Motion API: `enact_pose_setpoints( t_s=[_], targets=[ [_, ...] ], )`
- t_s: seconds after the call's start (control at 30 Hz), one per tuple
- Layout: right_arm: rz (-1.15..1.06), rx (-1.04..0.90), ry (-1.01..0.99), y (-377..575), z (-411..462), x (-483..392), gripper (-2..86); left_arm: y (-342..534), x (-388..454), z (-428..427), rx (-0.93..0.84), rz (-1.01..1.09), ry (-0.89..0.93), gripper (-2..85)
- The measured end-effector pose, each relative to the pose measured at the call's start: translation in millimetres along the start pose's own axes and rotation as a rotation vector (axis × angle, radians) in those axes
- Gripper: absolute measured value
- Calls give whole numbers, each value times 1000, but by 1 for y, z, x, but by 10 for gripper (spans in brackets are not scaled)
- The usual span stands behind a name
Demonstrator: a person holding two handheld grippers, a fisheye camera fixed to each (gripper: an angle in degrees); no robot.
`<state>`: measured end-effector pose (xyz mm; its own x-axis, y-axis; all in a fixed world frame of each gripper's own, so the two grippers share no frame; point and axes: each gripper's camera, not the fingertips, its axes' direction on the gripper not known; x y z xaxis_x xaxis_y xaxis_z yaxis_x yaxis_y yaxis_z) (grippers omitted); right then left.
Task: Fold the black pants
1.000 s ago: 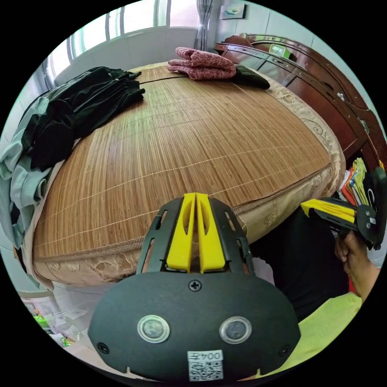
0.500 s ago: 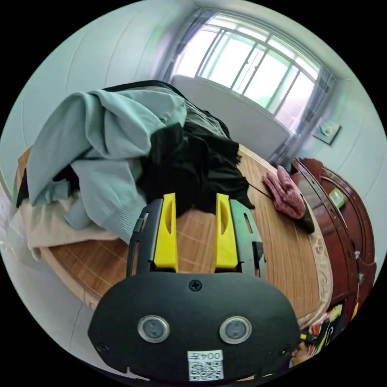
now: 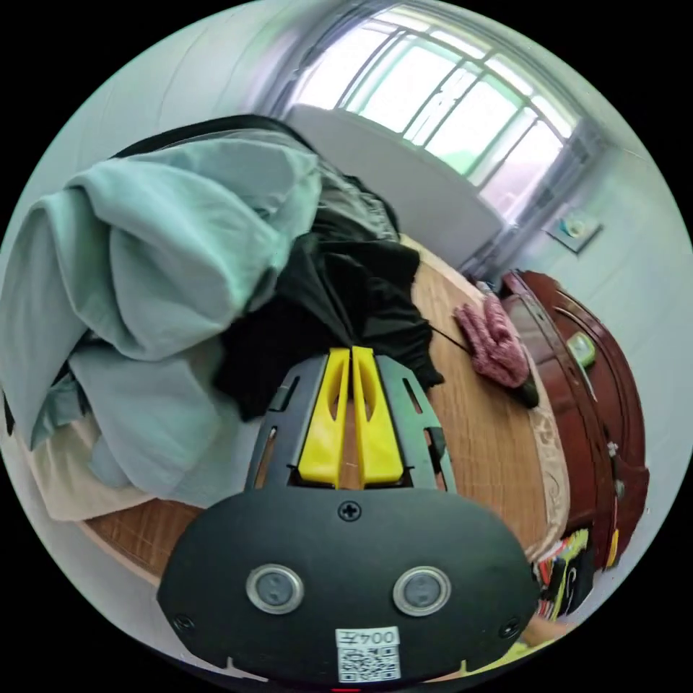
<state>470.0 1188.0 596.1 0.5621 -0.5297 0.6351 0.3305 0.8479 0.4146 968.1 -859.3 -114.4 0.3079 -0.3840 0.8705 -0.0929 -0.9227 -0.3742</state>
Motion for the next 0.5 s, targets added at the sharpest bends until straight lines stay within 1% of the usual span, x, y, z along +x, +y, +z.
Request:
enact_pose_setpoints(
  t_s=[0.07,0.13,0.2,0.27,0.3,0.37,0.43,0.5],
  targets=[
    [-14,15,-15,4,-4,10,-7,34,38,-30,0,131,153,10],
    [-62,46,-49,13,-13,20,-7,70,62,-51,-36,206,230,9],
    [-90,70,-63,20,-21,27,-7,112,79,-68,-82,236,321,8],
    [-122,109,-71,31,-33,34,-7,174,101,-84,-177,269,415,8],
    [-133,148,-82,40,-43,39,-6,189,106,-87,-209,276,432,7],
    [-106,215,-157,55,-59,53,-5,246,125,-99,-306,302,461,7],
    [-84,256,-322,78,-73,76,-1,280,134,-108,-346,292,499,7],
    [-84,259,-366,94,-78,90,6,306,144,-116,-381,302,550,8]
  ],
)
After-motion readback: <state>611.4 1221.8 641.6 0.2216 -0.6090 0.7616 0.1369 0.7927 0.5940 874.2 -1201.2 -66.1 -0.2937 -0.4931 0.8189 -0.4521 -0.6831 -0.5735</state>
